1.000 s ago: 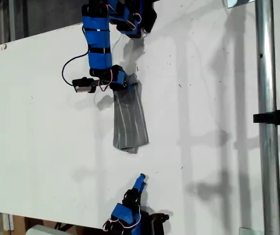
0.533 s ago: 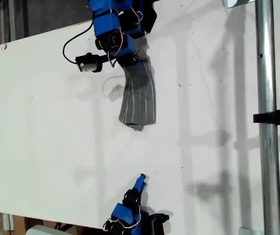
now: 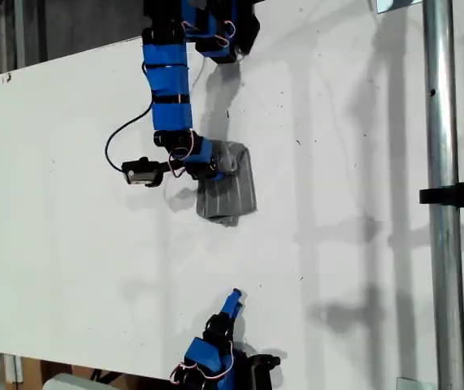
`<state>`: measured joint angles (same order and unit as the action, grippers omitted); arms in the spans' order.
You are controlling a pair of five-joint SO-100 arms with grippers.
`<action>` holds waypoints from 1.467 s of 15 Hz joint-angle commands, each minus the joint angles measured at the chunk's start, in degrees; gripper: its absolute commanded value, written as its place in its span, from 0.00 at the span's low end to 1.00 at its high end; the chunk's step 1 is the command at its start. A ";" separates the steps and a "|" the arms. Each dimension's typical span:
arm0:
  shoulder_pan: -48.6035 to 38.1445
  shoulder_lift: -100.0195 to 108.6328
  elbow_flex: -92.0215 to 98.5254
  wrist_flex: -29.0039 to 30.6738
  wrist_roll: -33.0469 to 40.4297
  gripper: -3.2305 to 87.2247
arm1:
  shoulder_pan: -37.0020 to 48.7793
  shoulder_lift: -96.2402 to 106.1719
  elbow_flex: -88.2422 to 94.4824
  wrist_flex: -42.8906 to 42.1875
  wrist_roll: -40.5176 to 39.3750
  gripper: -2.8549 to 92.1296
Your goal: Grasp corners of a towel and fold twice.
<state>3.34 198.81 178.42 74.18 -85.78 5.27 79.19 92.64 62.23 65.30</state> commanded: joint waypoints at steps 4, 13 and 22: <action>-1.23 0.44 0.26 0.18 0.18 0.24 | -0.70 1.23 -8.44 -5.27 -2.11 0.35; -6.06 0.44 0.35 0.09 1.41 0.25 | 3.25 50.54 34.54 4.22 5.10 0.07; -6.06 0.44 0.35 0.09 29.09 0.21 | -2.81 109.25 73.12 23.29 20.65 0.14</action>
<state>-1.93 198.90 178.42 74.18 -57.22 4.75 187.21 166.20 84.11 86.13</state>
